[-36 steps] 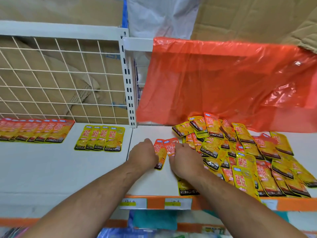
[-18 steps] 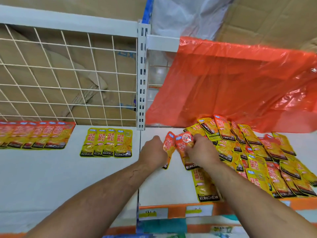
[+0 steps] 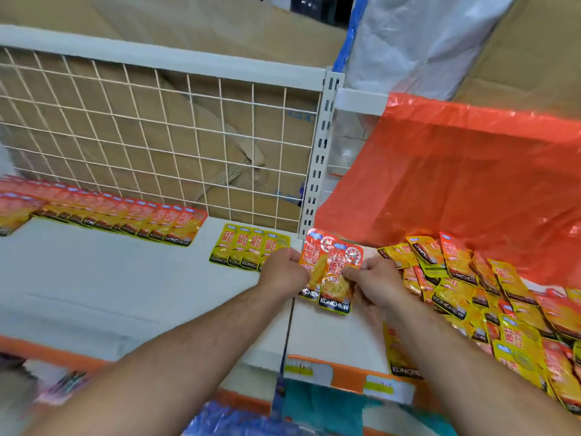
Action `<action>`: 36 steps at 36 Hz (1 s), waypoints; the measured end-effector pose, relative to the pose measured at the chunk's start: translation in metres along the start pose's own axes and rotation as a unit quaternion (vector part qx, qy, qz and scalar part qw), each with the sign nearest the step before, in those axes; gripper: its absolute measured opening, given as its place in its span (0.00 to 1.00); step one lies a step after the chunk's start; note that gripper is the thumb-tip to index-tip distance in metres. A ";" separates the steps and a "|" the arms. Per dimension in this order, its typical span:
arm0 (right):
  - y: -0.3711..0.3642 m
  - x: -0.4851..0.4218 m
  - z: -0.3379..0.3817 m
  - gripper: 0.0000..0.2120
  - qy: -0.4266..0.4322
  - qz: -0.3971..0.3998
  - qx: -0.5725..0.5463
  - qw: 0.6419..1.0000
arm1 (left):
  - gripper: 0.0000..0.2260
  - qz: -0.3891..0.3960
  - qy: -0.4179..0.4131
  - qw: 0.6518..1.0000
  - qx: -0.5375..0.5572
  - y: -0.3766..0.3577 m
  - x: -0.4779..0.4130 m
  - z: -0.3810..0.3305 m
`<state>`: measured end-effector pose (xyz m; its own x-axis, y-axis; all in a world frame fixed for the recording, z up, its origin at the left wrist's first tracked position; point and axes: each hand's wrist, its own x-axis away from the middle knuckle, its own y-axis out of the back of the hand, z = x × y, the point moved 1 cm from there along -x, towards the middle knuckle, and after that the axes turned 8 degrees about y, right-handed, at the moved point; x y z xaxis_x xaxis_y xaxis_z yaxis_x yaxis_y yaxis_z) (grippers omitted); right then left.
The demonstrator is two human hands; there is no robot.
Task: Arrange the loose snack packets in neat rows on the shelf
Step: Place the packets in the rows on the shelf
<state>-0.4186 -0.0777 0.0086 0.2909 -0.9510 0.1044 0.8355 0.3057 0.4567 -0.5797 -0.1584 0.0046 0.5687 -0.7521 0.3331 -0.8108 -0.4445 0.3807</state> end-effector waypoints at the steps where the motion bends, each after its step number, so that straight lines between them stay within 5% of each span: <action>1: -0.004 0.004 0.003 0.18 0.005 0.012 -0.002 1.000 | 0.13 -0.009 0.009 1.000 0.011 0.006 0.005 0.004; 12: -0.082 0.056 0.030 0.10 0.046 0.194 -0.033 0.979 | 0.05 -0.112 0.111 0.983 0.093 0.086 0.069 0.068; 17: -0.123 0.077 0.048 0.16 0.053 0.236 -0.026 0.970 | 0.07 -0.150 0.123 0.972 0.132 0.124 0.091 0.089; 31: -0.267 0.111 0.127 0.16 0.092 0.258 0.015 0.962 | 0.06 -0.187 0.116 0.962 0.162 0.275 0.076 0.161; 36: -0.330 0.120 0.157 0.16 0.100 0.249 0.017 0.963 | 0.13 -0.182 0.085 0.965 0.167 0.340 0.064 0.180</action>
<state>-0.7326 -0.2996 0.0087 0.7386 -0.6581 0.1462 0.5546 0.7164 0.4232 -0.8442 -0.4450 0.0003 0.8162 -0.4379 0.3770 -0.5354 -0.8184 0.2086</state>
